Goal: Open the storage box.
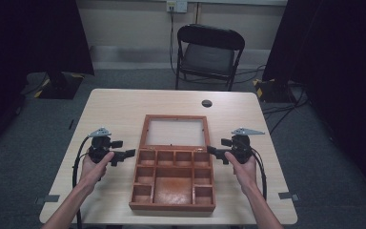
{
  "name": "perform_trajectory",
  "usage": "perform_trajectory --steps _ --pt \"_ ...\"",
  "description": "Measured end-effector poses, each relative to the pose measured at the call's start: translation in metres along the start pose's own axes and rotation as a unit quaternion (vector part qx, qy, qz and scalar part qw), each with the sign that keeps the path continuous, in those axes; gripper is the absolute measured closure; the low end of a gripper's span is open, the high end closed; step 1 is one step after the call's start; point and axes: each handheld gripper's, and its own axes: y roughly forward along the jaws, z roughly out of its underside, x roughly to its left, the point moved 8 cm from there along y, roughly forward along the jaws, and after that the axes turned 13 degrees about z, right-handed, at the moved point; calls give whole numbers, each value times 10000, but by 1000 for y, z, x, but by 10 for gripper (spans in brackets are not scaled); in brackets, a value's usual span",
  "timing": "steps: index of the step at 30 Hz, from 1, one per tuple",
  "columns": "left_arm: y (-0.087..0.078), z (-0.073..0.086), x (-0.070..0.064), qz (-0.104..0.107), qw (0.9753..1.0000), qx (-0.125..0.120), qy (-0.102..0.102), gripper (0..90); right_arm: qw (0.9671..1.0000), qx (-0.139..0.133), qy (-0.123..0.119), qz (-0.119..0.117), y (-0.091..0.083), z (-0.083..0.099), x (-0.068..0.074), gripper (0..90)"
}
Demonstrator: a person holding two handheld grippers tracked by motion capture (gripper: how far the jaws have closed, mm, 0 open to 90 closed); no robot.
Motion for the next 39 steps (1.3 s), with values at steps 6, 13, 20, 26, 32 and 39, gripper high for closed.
perform_trajectory --steps 6,13,20,26,32,39 --pt "-11 3 -9 -8 9999 -5 101 174 9999 -16 -80 105 -21 8 -2 162" --pt "-20 17 -10 -134 9998 134 83 168 9995 51 -136 272 -43 24 -10 159" --pt "-34 30 -7 -287 9995 85 -61 168 9988 200 -92 428 -61 46 -19 158" --pt "-45 53 2 -740 9966 360 -91 166 9961 489 -51 734 -66 74 -31 157" --pt "-43 78 6 -947 9918 839 -159 169 9915 797 -167 1015 -63 97 -44 156" --pt "-46 87 18 -1534 9837 935 113 161 9804 1047 -329 1637 -57 111 -68 144"
